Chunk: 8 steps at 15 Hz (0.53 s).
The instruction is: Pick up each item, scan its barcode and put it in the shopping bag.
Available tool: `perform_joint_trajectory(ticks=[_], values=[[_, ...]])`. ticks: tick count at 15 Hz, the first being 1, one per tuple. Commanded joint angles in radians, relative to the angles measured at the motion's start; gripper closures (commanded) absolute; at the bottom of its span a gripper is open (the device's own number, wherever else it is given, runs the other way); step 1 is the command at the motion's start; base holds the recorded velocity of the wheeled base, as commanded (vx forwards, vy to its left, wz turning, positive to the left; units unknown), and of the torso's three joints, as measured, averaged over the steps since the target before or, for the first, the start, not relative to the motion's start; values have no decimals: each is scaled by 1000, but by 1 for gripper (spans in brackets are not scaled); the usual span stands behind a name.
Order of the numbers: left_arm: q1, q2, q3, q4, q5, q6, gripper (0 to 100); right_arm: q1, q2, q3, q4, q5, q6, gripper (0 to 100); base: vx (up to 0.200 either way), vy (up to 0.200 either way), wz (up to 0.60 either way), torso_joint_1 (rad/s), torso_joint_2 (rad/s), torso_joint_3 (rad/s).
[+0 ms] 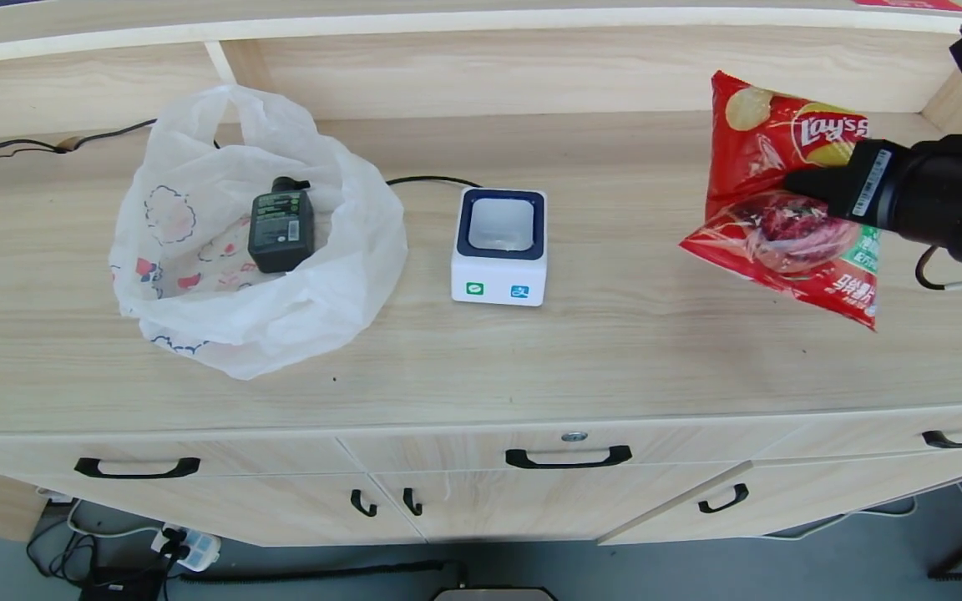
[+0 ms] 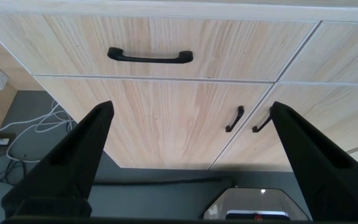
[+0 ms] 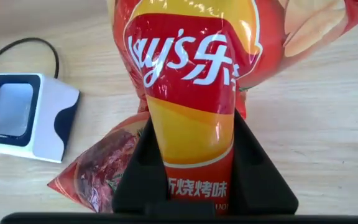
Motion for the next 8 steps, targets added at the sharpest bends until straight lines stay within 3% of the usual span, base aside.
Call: perform_joint_trajectory(ticks=[1, 4, 6, 7, 8], values=[[1, 2, 0, 0, 0, 0, 0, 9, -138, 97, -9, 22, 42, 100, 0, 0, 0, 0, 0, 0], [0, 2, 0, -1, 0, 0, 0, 68, -234, 249, -175, 42, 141, 100, 0, 0, 0, 0, 0, 0], [0, 0, 0, -1, 0, 0, 0, 155, -283, 367, -279, 42, 175, 100, 0, 0, 0, 0, 0, 0], [1, 0, 0, -1, 0, 2, 0, 270, -303, 471, -394, 34, 204, 100, 0, 0, 0, 0, 0, 0], [1, 2, 0, -1, 0, 2, 0, 330, -307, 540, -475, 34, 215, 100, 0, 0, 0, 0, 0, 0]])
